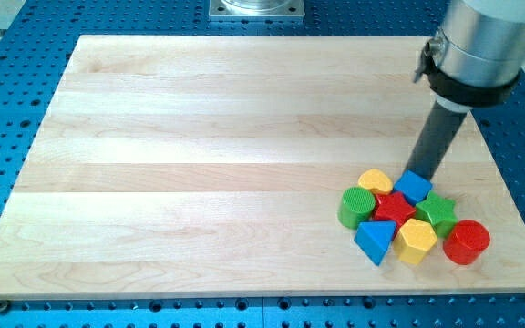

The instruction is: Place the green star and cube at the center of the board

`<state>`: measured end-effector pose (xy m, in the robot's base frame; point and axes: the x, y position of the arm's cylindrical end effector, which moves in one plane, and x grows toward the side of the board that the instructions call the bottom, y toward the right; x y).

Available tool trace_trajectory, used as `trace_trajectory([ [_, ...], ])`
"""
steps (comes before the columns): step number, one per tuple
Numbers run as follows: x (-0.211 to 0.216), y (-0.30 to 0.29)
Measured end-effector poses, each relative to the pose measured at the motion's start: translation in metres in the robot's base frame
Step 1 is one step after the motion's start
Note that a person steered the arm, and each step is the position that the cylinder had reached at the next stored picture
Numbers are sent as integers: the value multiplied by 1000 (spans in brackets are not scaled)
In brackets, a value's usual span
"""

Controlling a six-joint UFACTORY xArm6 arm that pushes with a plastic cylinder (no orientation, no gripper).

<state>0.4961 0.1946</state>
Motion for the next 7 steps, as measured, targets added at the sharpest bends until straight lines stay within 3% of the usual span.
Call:
trace_trajectory([
  [2, -46, -3],
  [5, -44, -1],
  [6, -77, 11],
  [7, -111, 103],
])
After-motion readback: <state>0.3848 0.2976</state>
